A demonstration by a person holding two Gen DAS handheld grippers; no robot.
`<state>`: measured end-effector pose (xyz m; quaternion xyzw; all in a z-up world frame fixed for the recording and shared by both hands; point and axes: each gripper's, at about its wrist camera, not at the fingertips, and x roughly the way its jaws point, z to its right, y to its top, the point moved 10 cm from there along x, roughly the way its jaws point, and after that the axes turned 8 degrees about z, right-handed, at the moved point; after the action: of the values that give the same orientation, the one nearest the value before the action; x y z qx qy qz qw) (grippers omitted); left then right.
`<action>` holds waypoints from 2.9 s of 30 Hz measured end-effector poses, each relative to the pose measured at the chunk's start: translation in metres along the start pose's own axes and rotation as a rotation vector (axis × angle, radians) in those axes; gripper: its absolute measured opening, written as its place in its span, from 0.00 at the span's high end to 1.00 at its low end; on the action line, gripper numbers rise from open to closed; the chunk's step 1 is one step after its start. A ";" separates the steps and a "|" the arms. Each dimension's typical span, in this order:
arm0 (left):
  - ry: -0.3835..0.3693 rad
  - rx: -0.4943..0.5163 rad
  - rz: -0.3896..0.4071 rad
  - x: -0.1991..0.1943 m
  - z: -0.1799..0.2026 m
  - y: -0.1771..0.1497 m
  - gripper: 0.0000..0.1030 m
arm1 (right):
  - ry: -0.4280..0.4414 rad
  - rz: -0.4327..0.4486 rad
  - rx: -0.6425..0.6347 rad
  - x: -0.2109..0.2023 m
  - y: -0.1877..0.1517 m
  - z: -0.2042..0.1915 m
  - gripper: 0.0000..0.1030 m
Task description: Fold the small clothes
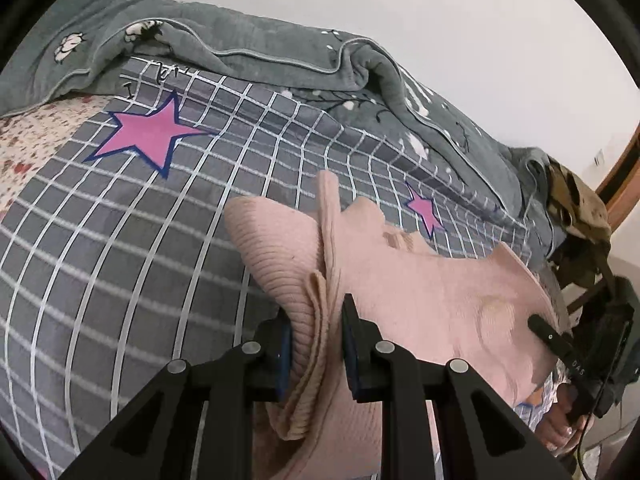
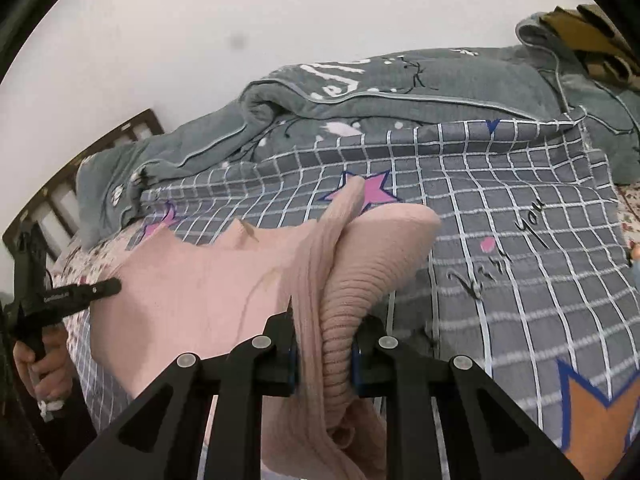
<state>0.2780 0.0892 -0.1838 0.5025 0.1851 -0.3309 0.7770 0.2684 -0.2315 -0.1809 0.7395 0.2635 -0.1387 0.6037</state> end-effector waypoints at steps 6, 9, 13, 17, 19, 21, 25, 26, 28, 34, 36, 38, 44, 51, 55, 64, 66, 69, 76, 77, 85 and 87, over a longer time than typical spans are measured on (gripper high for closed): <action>0.051 -0.004 -0.007 0.002 -0.014 -0.027 0.78 | -0.035 -0.052 0.039 0.001 -0.040 0.020 0.80; 0.071 -0.026 -0.001 0.008 -0.024 -0.033 0.76 | -0.060 -0.062 0.071 0.017 -0.055 0.036 0.76; 0.080 -0.031 -0.006 0.016 -0.031 -0.039 0.72 | -0.104 -0.020 0.053 0.028 -0.057 0.042 0.69; 0.070 0.005 0.003 0.018 -0.029 -0.041 0.62 | -0.163 -0.011 -0.001 0.023 -0.053 0.043 0.57; 0.055 0.026 -0.004 0.020 -0.027 -0.043 0.47 | -0.202 0.024 -0.043 0.010 -0.047 0.041 0.55; 0.030 0.027 -0.014 0.024 -0.025 -0.048 0.46 | -0.245 0.076 -0.091 -0.007 -0.040 0.036 0.55; 0.018 0.016 -0.004 0.029 -0.026 -0.051 0.42 | -0.228 0.161 -0.160 -0.036 -0.031 -0.003 0.54; 0.016 0.018 0.001 0.030 -0.026 -0.051 0.42 | -0.200 0.160 -0.172 -0.038 -0.032 -0.016 0.54; 0.018 0.029 0.001 0.031 -0.025 -0.052 0.42 | -0.142 0.155 -0.207 -0.038 -0.040 -0.048 0.53; 0.032 0.059 0.001 0.031 -0.023 -0.052 0.42 | -0.100 0.102 -0.260 -0.003 -0.086 -0.108 0.53; 0.029 0.061 0.007 0.031 -0.024 -0.052 0.42 | -0.125 0.084 -0.261 0.012 -0.097 -0.112 0.53; 0.029 0.063 0.012 0.030 -0.024 -0.053 0.42 | -0.176 0.096 -0.277 0.020 -0.103 -0.112 0.53; 0.036 0.083 0.018 0.031 -0.024 -0.053 0.42 | -0.227 0.079 -0.281 0.039 -0.089 -0.106 0.53; 0.041 0.114 0.018 0.031 -0.021 -0.057 0.38 | -0.249 0.064 -0.270 0.057 -0.089 -0.102 0.53; 0.041 0.126 0.011 0.030 -0.021 -0.060 0.38 | -0.243 0.059 -0.263 0.055 -0.090 -0.102 0.53; 0.021 0.103 -0.020 0.024 -0.025 -0.070 0.37 | -0.216 0.036 -0.273 0.035 -0.099 -0.108 0.53; 0.019 0.092 -0.022 0.022 -0.026 -0.072 0.37 | -0.204 0.035 -0.274 0.029 -0.103 -0.109 0.53; 0.024 0.081 -0.024 0.020 -0.027 -0.075 0.37 | -0.189 0.034 -0.274 0.019 -0.109 -0.111 0.53; 0.038 0.077 -0.024 0.012 -0.019 -0.075 0.71 | -0.138 0.018 -0.271 0.001 -0.121 -0.114 0.53; 0.047 0.090 -0.020 0.010 -0.017 -0.073 0.72 | -0.104 0.019 -0.245 -0.004 -0.120 -0.114 0.53; 0.059 0.003 -0.003 -0.009 0.008 -0.047 0.75 | -0.035 0.093 -0.096 -0.060 -0.093 -0.077 0.53; 0.051 0.013 0.012 -0.016 0.028 -0.039 0.75 | -0.053 0.113 -0.083 -0.073 -0.085 -0.060 0.53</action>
<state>0.2386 0.0581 -0.1875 0.5170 0.1996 -0.3144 0.7707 0.1540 -0.1783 -0.1987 0.7237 0.2108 -0.1127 0.6474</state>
